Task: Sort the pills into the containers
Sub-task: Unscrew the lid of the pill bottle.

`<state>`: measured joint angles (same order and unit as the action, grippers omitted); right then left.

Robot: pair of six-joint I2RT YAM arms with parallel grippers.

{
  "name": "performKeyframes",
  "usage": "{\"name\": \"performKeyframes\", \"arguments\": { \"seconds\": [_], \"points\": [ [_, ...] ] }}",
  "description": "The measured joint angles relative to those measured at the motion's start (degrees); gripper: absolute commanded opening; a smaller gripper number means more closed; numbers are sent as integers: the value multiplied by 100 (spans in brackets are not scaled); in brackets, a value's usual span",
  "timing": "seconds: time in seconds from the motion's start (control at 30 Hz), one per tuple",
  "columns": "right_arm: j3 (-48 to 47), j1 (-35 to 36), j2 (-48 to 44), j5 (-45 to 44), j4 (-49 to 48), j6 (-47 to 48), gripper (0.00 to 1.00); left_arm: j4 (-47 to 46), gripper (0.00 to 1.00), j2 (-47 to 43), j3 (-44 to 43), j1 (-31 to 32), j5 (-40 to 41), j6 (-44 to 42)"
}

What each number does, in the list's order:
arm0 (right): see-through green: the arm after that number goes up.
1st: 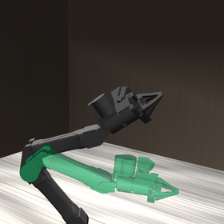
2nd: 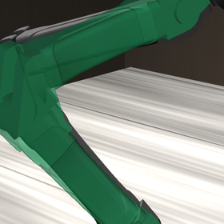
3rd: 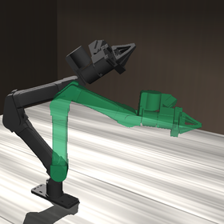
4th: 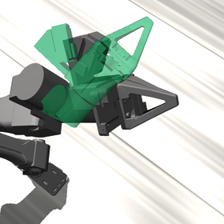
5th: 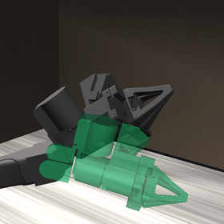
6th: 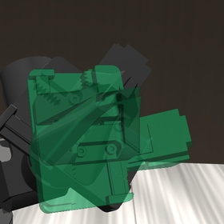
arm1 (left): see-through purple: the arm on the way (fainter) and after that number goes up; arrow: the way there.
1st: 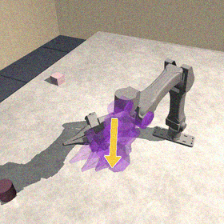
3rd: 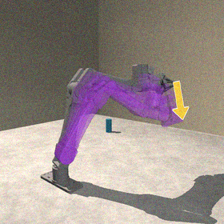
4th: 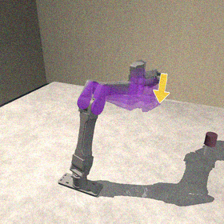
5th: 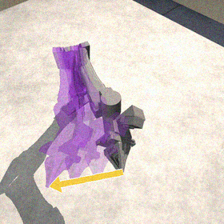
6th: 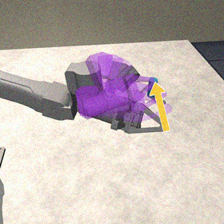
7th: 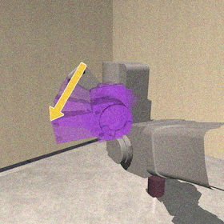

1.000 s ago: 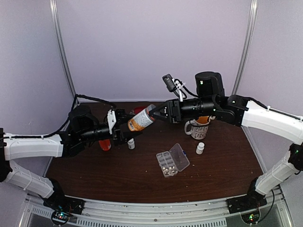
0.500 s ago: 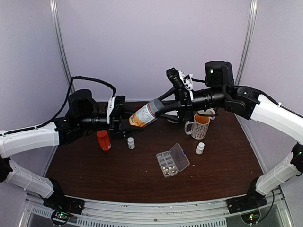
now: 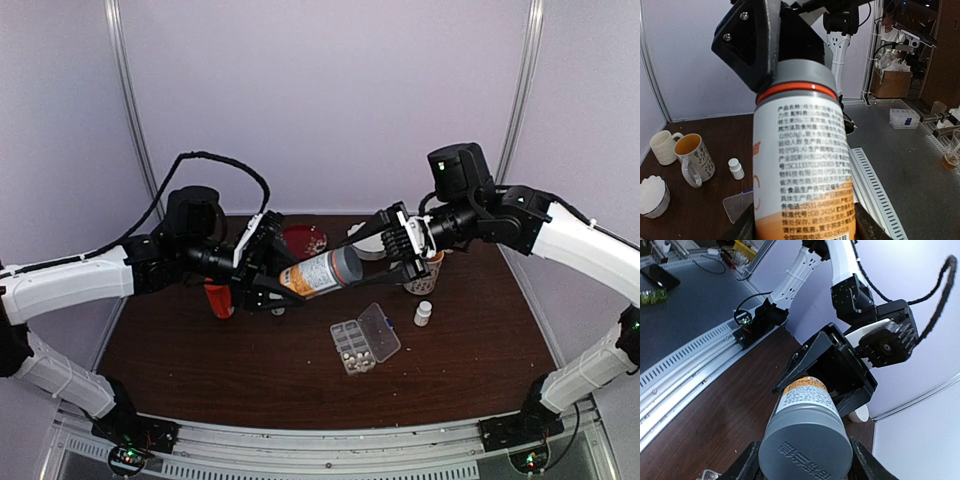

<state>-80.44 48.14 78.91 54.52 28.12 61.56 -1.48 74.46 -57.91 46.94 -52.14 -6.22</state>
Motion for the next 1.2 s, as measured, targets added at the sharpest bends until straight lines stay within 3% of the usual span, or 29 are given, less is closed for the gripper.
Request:
{"name": "performKeyframes", "arguments": {
  "seconds": [0.07, 0.2, 0.3, 0.33, 0.4, 0.53, 0.8, 0.97, 1.2],
  "points": [
    [212, 13, -57, -195, 42, 671, 9, 205, 16, 129, 2, 0, -101, 39],
    [310, 83, -125, -660, 168, 1873, 15, 328, 14, 273, 0, -39, -232, 133],
    [522, 181, -310, -1025, -15, 2481, 47, 330, 13, 286, -24, -55, -262, 166],
    [614, 216, -387, -1134, -98, 2601, 67, 330, 13, 286, -28, -55, -264, 166],
    [822, 328, -549, -1423, -278, 2846, 96, 328, 13, 286, -28, -48, -280, 168],
    [1456, 426, -896, -1829, -861, 2706, 100, 339, 13, 216, -57, -44, -372, 116],
    [2352, 348, -1840, -1541, -1550, 503, 100, 772, 13, -424, -57, -22, -186, -459],
    [2507, 369, -2406, -1576, -1923, -2522, 100, 774, 13, -625, 2, -22, 13, -634],
    [1749, 424, -2610, -2406, -1414, -6271, 100, 415, 12, -669, 363, -22, 636, -699]
  ]
}}
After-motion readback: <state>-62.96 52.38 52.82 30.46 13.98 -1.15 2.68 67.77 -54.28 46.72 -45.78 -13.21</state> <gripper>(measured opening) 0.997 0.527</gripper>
